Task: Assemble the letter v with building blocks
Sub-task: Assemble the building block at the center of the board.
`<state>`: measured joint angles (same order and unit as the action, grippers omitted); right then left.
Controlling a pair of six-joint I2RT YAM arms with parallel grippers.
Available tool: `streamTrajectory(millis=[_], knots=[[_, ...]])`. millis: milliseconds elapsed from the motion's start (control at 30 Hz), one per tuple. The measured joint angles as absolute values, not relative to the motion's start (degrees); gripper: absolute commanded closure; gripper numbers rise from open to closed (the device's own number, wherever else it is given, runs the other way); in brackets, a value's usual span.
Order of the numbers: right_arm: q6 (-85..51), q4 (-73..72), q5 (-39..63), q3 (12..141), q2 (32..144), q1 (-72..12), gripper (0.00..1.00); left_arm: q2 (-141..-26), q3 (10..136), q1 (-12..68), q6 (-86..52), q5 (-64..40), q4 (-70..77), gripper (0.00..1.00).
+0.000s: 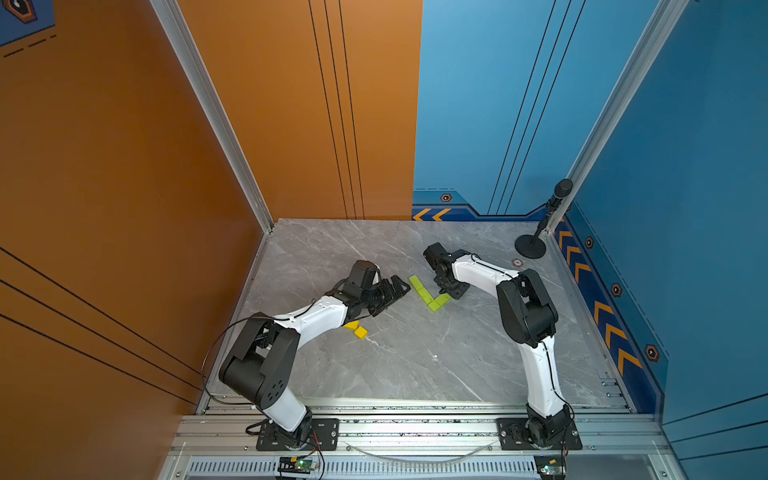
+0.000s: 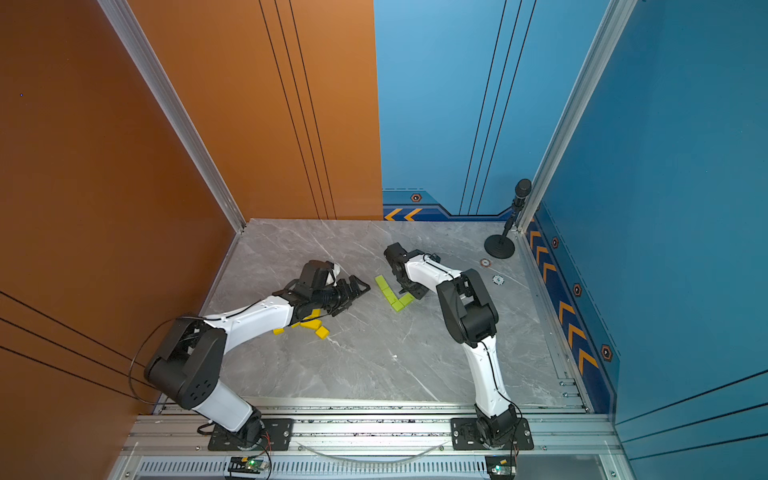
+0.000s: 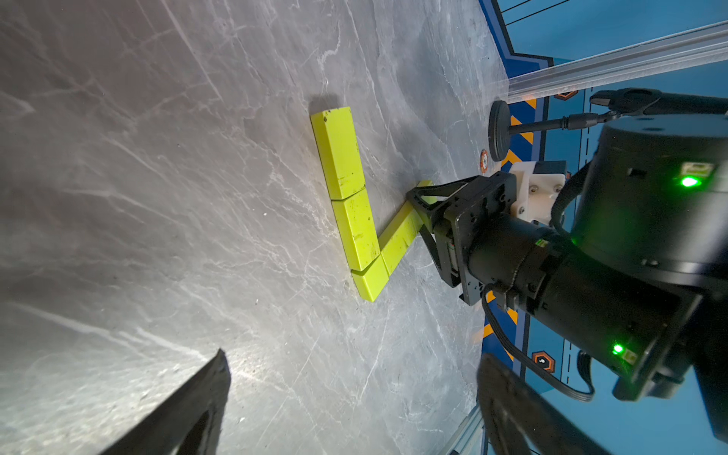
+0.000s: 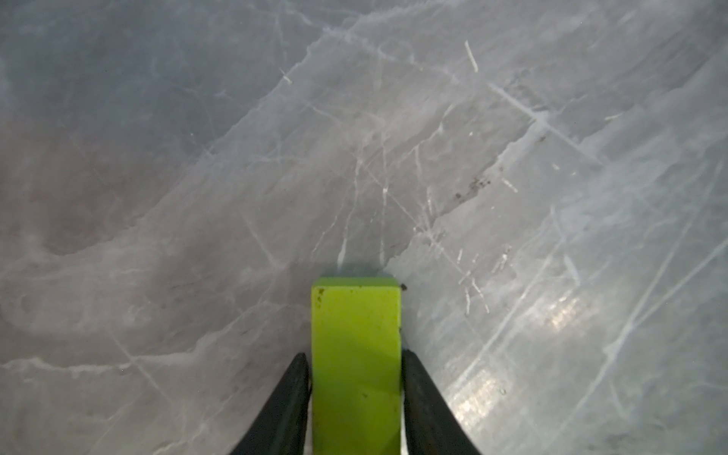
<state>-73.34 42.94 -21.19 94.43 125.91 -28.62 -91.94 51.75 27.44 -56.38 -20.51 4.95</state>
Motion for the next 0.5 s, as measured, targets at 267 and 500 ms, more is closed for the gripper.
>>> streamTrajectory(millis=[267, 500], knots=[[-73.3, 42.9, -21.2, 94.4, 125.9, -28.6, 0.51, -91.9, 51.7, 27.5, -56.4, -20.5, 5.0, 0.02], [-72.5, 42.9, -21.2, 94.5, 125.9, -28.5, 0.44, -91.9, 51.8, 27.6, -56.4, -20.5, 5.0, 0.02]])
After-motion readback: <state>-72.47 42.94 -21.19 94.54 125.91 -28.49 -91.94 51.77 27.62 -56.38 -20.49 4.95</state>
